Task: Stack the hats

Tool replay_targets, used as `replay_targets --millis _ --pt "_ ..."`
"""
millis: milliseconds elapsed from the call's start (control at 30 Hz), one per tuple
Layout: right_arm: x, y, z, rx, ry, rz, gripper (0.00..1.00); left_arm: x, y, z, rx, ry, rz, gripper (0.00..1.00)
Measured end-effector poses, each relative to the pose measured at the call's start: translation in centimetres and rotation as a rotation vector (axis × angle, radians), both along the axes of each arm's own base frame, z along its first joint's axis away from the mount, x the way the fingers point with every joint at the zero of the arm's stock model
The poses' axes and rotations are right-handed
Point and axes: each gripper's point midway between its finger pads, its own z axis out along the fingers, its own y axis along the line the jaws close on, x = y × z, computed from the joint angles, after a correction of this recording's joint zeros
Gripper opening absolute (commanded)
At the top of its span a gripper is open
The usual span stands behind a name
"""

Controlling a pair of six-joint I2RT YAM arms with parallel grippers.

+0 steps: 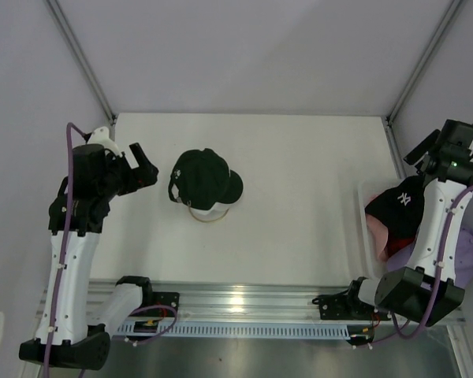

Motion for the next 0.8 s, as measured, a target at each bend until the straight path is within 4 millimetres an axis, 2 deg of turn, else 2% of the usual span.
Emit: replay_targets --millis 167,300,567,800 --pt "-2.6 -2.5 -0.6 -0.057 0.091 -0.089 0.98 0.0 -0.1 -0.7 0.025 0.028 -0.021 1.0" --pt "-3.3 -4.1 -0.8 -0.08 0.122 -0.123 0.91 -0.2 -0.9 -0.8 0.035 0.026 -0.054 0.99" --pt "-1.1 -5.8 -3.7 -0.078 0.205 -0.094 0.93 -1.1 -1.2 -1.3 0.083 0.029 -0.066 0.99" --pt "0.8 -5.6 -5.1 -0.052 0.177 -0.033 0.94 -1.7 -0.9 -2.4 0.119 0.05 -0.053 0.99"
